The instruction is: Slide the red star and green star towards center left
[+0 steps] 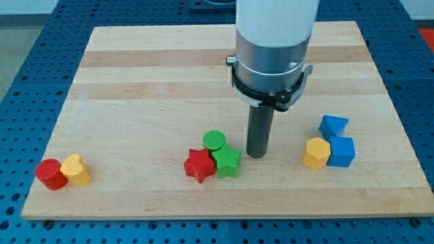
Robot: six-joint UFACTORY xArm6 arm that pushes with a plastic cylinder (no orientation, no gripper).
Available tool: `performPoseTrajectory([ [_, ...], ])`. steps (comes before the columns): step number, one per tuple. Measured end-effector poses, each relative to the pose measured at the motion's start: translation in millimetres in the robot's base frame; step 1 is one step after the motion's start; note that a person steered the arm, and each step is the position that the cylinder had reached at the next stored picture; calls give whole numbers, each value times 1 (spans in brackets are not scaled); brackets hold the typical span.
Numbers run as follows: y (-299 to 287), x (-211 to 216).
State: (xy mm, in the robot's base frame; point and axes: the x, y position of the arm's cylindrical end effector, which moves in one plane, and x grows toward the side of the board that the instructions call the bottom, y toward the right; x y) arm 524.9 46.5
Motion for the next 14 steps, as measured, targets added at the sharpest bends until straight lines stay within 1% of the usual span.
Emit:
performPoseTrajectory([
  [1,-1,0],
  [4,-52,0],
  [5,-60,0],
  [6,-22,0],
  [7,29,0],
  [8,21,11],
  [9,-8,38],
  [10,-24,47],
  [12,-44,47],
  [14,-87,47],
])
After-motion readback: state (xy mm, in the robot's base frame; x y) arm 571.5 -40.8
